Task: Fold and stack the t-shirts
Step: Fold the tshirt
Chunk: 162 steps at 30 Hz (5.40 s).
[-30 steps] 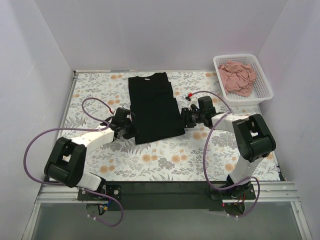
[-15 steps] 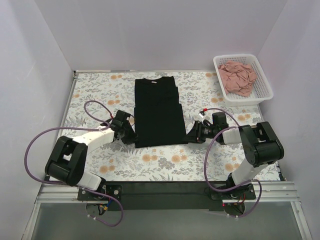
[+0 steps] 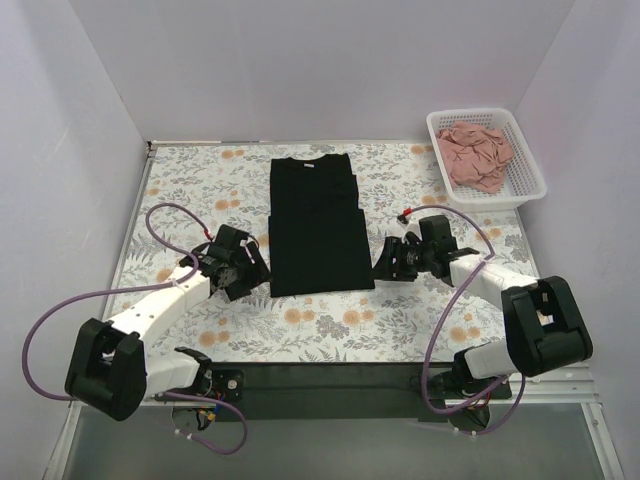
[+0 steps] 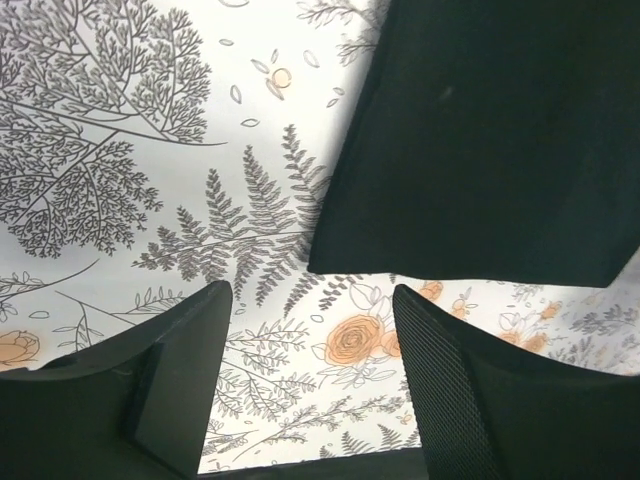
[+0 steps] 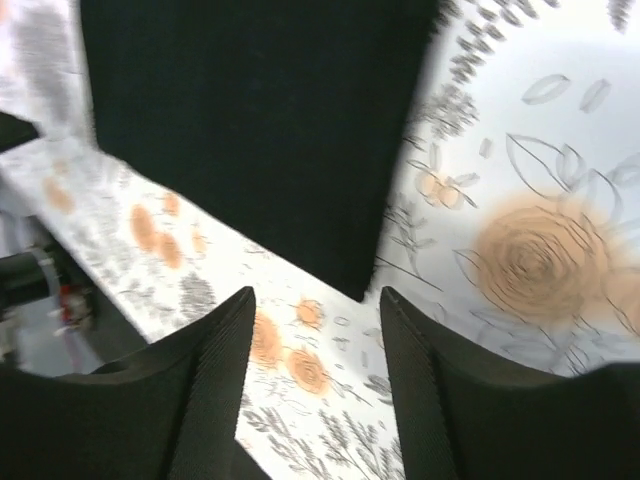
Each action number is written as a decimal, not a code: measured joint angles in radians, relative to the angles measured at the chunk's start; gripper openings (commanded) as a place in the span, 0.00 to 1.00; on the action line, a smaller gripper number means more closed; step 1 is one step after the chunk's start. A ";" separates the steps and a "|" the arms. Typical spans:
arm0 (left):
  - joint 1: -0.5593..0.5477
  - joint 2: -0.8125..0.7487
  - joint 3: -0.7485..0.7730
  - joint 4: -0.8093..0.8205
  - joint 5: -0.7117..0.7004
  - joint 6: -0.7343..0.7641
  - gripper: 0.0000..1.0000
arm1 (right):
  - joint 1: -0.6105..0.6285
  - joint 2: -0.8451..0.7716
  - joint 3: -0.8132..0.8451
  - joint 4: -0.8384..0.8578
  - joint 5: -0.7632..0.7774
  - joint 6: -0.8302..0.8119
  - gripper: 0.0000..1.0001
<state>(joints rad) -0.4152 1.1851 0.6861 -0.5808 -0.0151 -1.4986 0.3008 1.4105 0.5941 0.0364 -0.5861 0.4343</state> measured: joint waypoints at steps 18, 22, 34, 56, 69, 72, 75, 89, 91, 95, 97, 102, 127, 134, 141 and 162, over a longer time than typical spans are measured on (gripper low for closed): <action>-0.188 0.319 0.132 -0.052 -0.166 -0.002 0.61 | 0.249 0.009 0.150 -0.386 0.522 -0.097 0.66; -0.216 0.365 0.168 -0.087 -0.208 -0.002 0.54 | 0.276 0.037 0.188 -0.410 0.552 -0.097 0.66; -0.264 0.394 0.189 -0.046 -0.205 -0.027 0.00 | 0.330 0.183 0.325 -0.461 0.613 -0.093 0.66; -0.264 0.311 0.105 -0.007 -0.154 -0.046 0.00 | 0.369 0.279 0.412 -0.542 0.687 -0.082 0.42; -0.268 0.301 0.097 -0.018 -0.126 -0.050 0.00 | 0.369 0.278 0.394 -0.519 0.619 -0.097 0.01; -0.273 0.281 0.081 -0.030 -0.109 -0.061 0.00 | 0.369 0.249 0.359 -0.496 0.597 -0.101 0.01; -0.308 0.235 0.057 -0.077 -0.095 -0.092 0.00 | 0.378 0.196 0.304 -0.497 0.552 -0.101 0.01; -0.607 -0.054 0.056 -0.366 0.072 -0.351 0.00 | 0.436 -0.114 0.192 -0.923 0.347 -0.113 0.01; -0.564 -0.032 0.109 -0.387 0.051 -0.319 0.00 | 0.418 -0.078 0.259 -0.952 0.354 -0.132 0.01; -0.409 0.051 0.196 -0.382 0.005 -0.217 0.00 | 0.385 0.039 0.423 -0.970 0.385 -0.163 0.01; -0.347 0.077 0.243 -0.382 -0.016 -0.172 0.00 | 0.371 0.076 0.506 -0.972 0.402 -0.179 0.01; -0.271 0.124 0.406 -0.388 -0.079 -0.061 0.00 | 0.330 0.140 0.683 -0.980 0.423 -0.218 0.01; -0.031 0.462 0.717 -0.192 -0.101 0.201 0.00 | 0.177 0.522 1.242 -0.996 0.491 -0.296 0.01; 0.003 0.609 0.795 -0.068 -0.092 0.236 0.00 | 0.119 0.628 1.305 -0.917 0.497 -0.299 0.01; 0.041 0.762 0.816 0.043 -0.092 0.246 0.00 | 0.087 0.747 1.309 -0.792 0.478 -0.301 0.01; 0.066 0.704 0.666 0.223 -0.127 0.200 0.00 | 0.080 0.732 1.155 -0.529 0.433 -0.307 0.01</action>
<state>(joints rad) -0.3489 1.8893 1.3525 -0.3580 -0.1425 -1.2987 0.3809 2.1426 1.7493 -0.4931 -0.1535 0.1272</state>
